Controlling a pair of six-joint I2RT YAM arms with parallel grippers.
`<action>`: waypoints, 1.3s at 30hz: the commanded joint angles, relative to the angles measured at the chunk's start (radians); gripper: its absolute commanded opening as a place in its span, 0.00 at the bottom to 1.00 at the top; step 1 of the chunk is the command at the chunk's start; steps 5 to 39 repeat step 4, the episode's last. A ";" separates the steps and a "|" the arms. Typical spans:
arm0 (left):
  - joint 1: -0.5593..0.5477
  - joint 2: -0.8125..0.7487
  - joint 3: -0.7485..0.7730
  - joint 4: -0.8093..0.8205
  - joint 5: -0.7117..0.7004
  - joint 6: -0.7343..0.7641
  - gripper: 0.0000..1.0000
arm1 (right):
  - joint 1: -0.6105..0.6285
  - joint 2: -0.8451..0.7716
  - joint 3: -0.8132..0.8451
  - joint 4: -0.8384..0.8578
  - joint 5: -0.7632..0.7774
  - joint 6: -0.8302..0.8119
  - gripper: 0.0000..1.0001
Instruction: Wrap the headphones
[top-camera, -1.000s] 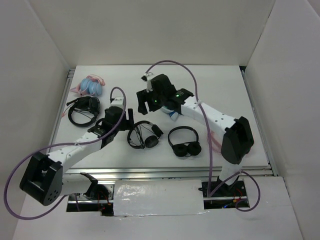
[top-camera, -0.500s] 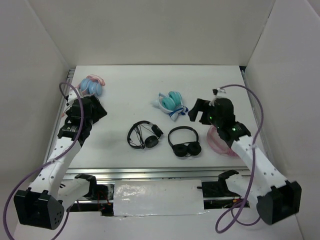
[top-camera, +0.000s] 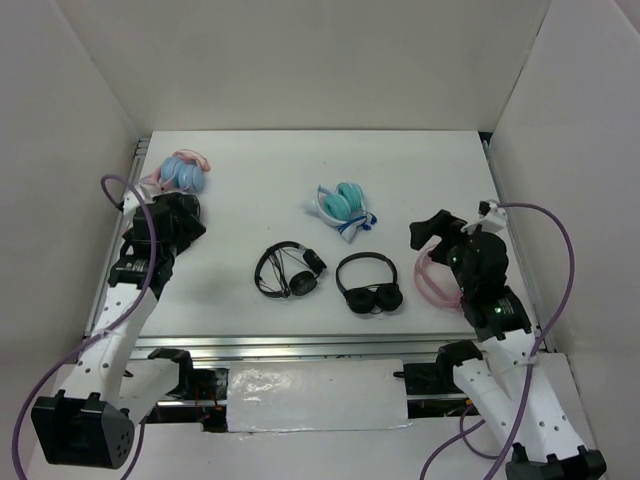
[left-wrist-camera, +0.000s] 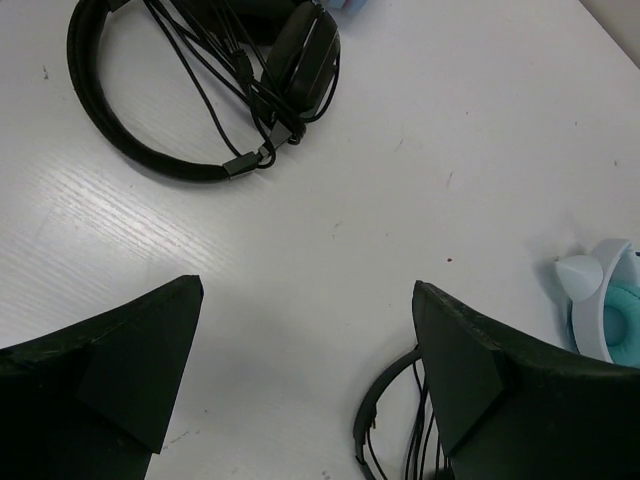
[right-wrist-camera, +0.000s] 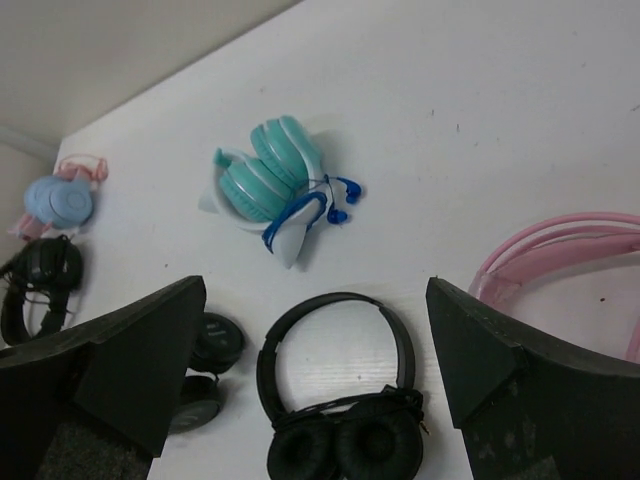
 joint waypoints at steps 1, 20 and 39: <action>0.010 -0.060 -0.026 0.053 -0.008 -0.004 0.99 | -0.008 -0.040 -0.003 -0.012 0.104 0.065 1.00; 0.013 -0.094 -0.046 0.079 -0.008 0.006 0.99 | -0.009 -0.013 0.040 -0.070 0.125 0.069 1.00; 0.013 -0.094 -0.046 0.079 -0.008 0.006 0.99 | -0.009 -0.013 0.040 -0.070 0.125 0.069 1.00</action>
